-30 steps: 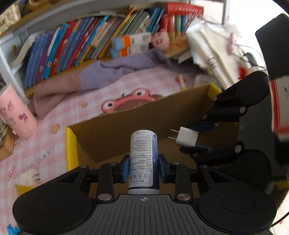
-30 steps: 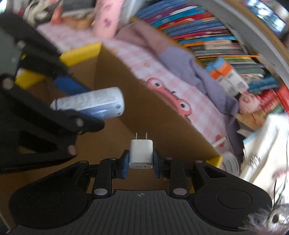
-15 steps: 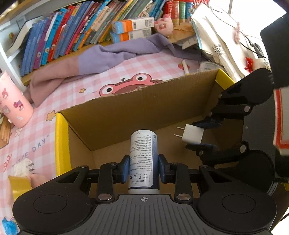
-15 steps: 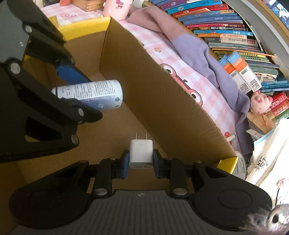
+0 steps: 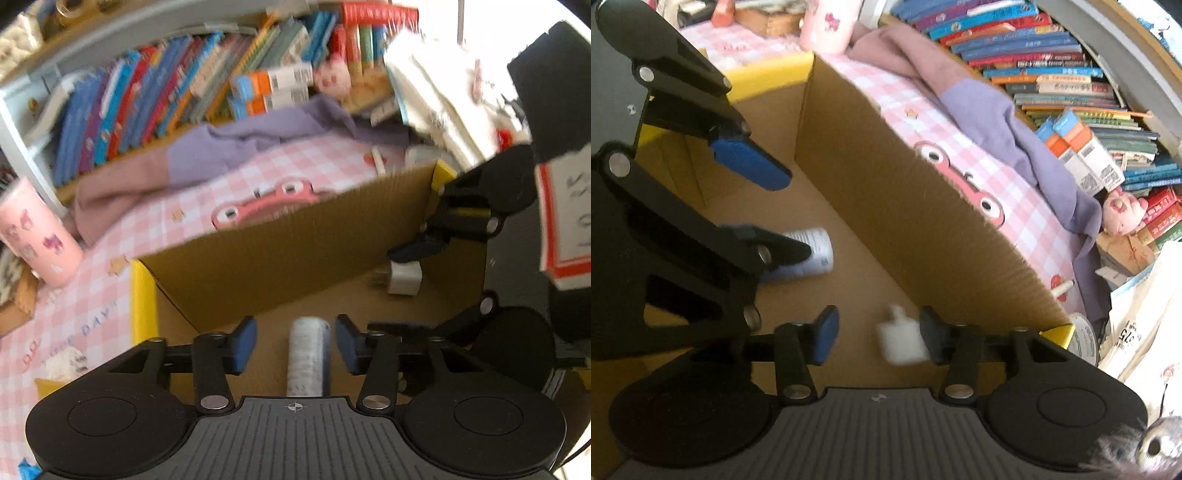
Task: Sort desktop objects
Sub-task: 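Lower the spray bottle into the box and open the left gripper while the right gripper releases the plug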
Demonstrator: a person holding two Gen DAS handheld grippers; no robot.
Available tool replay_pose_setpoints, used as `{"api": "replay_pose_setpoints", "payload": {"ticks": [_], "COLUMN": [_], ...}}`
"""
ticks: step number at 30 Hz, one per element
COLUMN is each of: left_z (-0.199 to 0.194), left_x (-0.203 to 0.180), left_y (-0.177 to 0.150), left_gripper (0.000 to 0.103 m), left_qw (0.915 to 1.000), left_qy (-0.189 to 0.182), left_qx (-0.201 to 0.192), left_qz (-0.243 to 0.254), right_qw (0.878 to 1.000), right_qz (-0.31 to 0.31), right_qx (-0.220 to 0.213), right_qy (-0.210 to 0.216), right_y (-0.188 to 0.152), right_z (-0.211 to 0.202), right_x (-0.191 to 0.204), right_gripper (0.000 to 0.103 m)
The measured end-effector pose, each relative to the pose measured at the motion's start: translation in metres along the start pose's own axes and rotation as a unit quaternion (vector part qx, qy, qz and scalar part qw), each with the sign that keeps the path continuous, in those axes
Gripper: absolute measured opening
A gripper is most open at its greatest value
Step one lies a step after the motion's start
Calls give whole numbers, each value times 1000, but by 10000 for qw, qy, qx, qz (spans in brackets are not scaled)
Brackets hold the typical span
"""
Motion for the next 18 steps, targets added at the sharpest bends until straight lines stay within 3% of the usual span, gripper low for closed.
{"api": "replay_pose_setpoints", "payload": {"ticks": [4,9,18], "left_z": [-26,-57,-114], "left_x": [-1,3,0], "left_y": [5,5,-19], "left_gripper": [52,61,76], "left_qw": [9990,9955,9826], "left_qy": [90,220,473], "left_qx": [-441,-899,-1682], "left_qz": [-45,-221,-627], "right_qw": [9996,9956,9756], "right_qz": [223,745,1828], "right_qx": [-170,-553,-1157], "right_qy": [-6,-104,-385], "right_y": [-2,0,-9], "right_z": [-15,-46,-110], "right_x": [-4,-20,-36], "right_gripper": [48,52,54]}}
Point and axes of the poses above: each gripper's, at about its wrist camera, not at the fingertips, and z roughly the way its jaws point, x to its left, y to its top, the point moved 7 cm from there along z, roughly the way its jaws point, and after that the axes turned 12 degrees about -y, right-handed, at the moved point
